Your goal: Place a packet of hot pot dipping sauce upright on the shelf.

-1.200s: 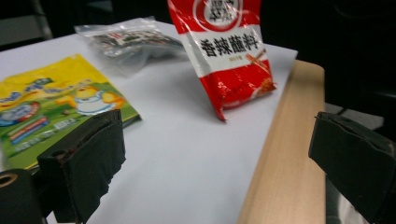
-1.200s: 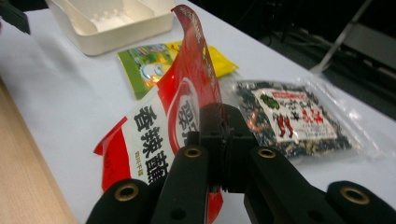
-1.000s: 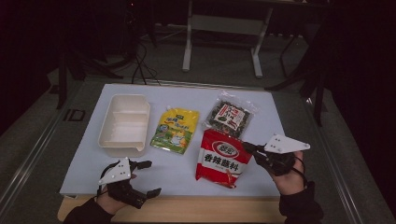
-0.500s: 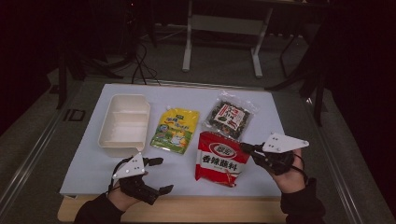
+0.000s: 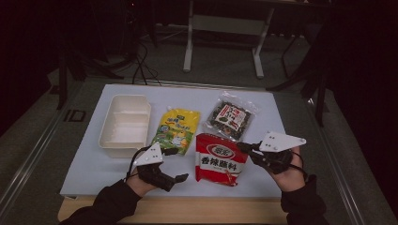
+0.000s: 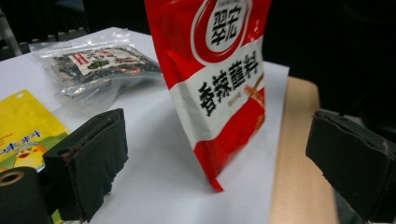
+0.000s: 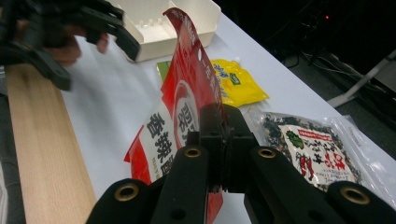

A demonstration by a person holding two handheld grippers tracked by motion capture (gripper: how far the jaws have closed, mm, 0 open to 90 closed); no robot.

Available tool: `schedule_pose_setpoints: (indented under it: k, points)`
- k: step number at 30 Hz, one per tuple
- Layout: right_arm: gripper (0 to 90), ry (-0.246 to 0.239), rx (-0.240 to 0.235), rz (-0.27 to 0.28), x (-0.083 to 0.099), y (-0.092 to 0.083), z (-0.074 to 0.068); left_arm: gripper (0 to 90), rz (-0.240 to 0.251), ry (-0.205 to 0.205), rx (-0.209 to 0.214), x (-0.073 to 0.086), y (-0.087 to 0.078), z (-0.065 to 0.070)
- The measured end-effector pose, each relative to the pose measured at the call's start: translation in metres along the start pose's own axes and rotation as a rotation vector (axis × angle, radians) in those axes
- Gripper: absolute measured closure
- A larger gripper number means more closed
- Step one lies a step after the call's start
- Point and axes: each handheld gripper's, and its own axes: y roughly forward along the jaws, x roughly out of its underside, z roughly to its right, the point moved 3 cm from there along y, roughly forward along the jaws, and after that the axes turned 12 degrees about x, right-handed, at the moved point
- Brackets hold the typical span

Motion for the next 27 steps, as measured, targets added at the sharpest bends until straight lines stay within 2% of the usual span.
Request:
schedule_pose_setpoints:
  k: [2,6,9,11,12,13,14,15,16,17,20,21,22,25,26,27]
  points:
    - [88.9,-0.004,-0.002,0.002,-0.002,0.0,-0.001,6.7,-0.003,-0.012,0.01,0.001,0.006,-0.003]
    - [88.9,-0.017,-0.011,0.003,-0.004,0.0,-0.001,10.3,-0.016,-0.005,0.009,-0.002,0.015,-0.012]
    - [88.9,-0.02,-0.015,0.001,-0.005,0.0,-0.001,14.5,-0.016,-0.026,0.016,-0.007,0.022,-0.022]
    - [88.9,-0.021,-0.019,0.005,-0.006,0.001,-0.002,15.6,-0.019,-0.029,0.034,-0.01,0.028,-0.028]
    - [88.9,-0.029,-0.018,0.004,-0.007,0.001,-0.003,19.6,-0.015,-0.041,0.06,-0.012,0.03,-0.031]
    - [88.9,-0.029,-0.018,0.004,-0.007,0.001,-0.003,19.6,-0.014,-0.037,0.069,-0.014,0.033,-0.033]
    - [88.9,-0.029,-0.021,0.005,-0.008,0.001,-0.003,20.9,-0.014,-0.008,0.085,-0.015,0.036,-0.034]
    - [88.9,-0.029,-0.022,0.003,-0.008,0.001,-0.004,27.2,-0.022,0.027,0.098,-0.017,0.038,-0.034]
    - [88.9,-0.032,-0.021,0.004,-0.008,0.001,-0.004,33.2,-0.031,0.055,0.082,-0.018,0.041,-0.033]
    - [88.8,-0.032,-0.024,0.005,-0.008,0.001,-0.004,34.1,-0.03,0.058,0.082,-0.02,0.044,-0.033]
    - [88.8,-0.033,-0.026,0.007,-0.009,0.001,-0.004,36.5,-0.015,0.028,0.085,-0.026,0.049,-0.037]
    - [88.8,-0.033,-0.027,0.008,-0.009,0.002,-0.004,39.1,-0.015,0.044,0.071,-0.028,0.051,-0.037]
    - [88.9,-0.034,-0.026,0.008,-0.009,0.002,-0.004,41.3,-0.01,0.047,0.077,-0.031,0.051,-0.037]
    - [88.9,-0.034,-0.025,0.009,-0.009,0.002,-0.004,47.6,-0.007,0.034,0.093,-0.036,0.054,-0.038]
    - [88.8,-0.034,-0.026,0.008,-0.009,0.002,-0.004,50.3,-0.012,0.04,0.082,-0.037,0.055,-0.038]
    - [88.8,-0.035,-0.024,0.009,-0.009,0.001,-0.004,52.7,-0.015,0.041,0.089,-0.038,0.056,-0.037]
